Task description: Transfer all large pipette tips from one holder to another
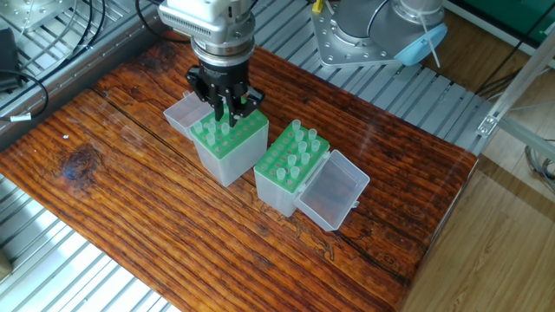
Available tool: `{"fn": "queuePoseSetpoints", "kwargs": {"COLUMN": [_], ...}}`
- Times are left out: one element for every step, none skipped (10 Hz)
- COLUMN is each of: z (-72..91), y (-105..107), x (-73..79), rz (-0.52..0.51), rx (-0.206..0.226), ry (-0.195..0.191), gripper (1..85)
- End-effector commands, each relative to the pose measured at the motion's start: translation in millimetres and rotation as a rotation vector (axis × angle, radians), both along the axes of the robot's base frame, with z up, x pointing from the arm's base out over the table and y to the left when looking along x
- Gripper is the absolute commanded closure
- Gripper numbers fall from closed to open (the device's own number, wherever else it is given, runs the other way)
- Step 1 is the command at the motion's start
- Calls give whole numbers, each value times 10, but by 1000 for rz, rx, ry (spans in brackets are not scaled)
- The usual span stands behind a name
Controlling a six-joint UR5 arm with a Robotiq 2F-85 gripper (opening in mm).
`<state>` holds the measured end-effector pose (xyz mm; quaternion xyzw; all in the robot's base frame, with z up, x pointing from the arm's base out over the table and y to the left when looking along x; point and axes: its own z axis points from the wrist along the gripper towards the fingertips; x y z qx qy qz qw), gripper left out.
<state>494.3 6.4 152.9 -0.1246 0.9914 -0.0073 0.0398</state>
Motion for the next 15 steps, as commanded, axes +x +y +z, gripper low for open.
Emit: {"fn": "queuePoseSetpoints", "kwargs": {"z": [76,7,-39,-54,-54,-56,-54,-49,-52,-57,-66,-79,-83,-77,-73], "y": [27,34,33,14,6,24,37,46,47,62,84,89,91,97,89], "x": [-27,1,21,36,37,31,32,31,33,32,29,44,60,68,75], "rz": [-3,-8,-9,-7,-7,-8,-8,-4,-4,-4,-5,-6,-8,-8,-7], "rx": [18,18,17,9,6,12,17,19,19,22,26,21,18,17,10], "ry": [8,2,-3,-7,-7,-4,-4,-4,-4,-4,-4,-7,-10,-10,-10], "gripper": [557,560,560,560,560,560,560,560,560,560,560,560,560,560,560]}}
